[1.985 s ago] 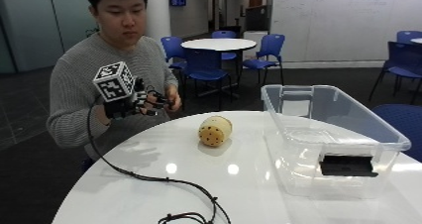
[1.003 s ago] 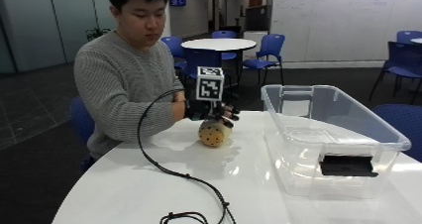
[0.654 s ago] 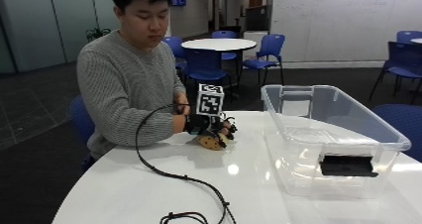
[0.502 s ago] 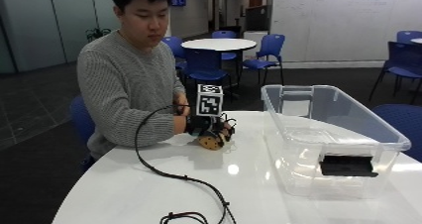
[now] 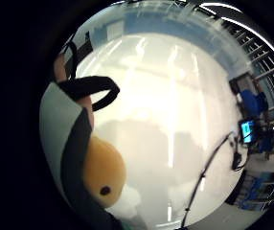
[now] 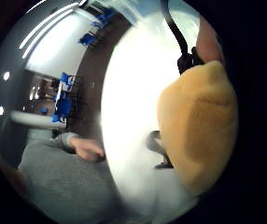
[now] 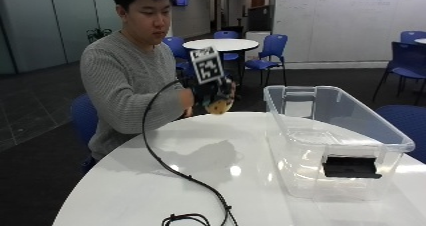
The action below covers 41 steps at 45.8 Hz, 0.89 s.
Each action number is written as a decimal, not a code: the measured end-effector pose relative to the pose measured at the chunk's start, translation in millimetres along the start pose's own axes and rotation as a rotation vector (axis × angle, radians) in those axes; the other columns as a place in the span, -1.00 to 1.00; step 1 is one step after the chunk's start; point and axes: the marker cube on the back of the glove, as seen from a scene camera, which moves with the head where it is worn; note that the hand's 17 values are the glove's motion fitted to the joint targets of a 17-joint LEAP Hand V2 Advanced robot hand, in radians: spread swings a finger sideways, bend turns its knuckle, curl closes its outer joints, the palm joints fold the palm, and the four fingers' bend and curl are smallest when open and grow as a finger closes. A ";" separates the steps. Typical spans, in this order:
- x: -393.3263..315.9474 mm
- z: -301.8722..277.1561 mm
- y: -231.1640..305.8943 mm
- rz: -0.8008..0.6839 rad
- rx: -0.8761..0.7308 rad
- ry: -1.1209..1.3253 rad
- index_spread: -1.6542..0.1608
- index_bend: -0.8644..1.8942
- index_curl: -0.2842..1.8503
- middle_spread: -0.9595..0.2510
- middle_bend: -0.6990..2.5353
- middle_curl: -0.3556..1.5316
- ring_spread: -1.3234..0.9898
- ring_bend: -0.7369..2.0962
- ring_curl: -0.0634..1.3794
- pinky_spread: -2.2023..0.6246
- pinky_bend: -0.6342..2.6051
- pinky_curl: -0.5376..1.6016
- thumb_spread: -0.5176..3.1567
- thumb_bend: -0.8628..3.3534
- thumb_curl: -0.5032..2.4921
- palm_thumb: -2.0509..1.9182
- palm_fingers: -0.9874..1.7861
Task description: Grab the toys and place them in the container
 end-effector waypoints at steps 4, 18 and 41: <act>7.0 -61.1 -37.1 -0.035 0.066 -0.044 0.39 0.06 -0.18 0.02 -0.13 -0.09 -0.37 0.26 -0.20 0.28 -0.02 -0.07 -0.29 -0.51 -0.17 0.35 0.31; 38.8 -82.6 -176.2 0.091 0.016 0.105 0.41 0.10 -0.05 0.00 -0.07 0.05 -0.39 0.31 -0.07 0.27 0.05 -0.02 -0.40 -0.52 -0.09 0.35 0.22; 170.6 17.6 -252.8 0.523 -0.295 0.082 0.37 -0.04 0.08 0.04 -0.12 0.16 -0.35 0.28 0.02 0.31 0.17 0.01 -0.39 -0.54 0.01 0.33 -0.08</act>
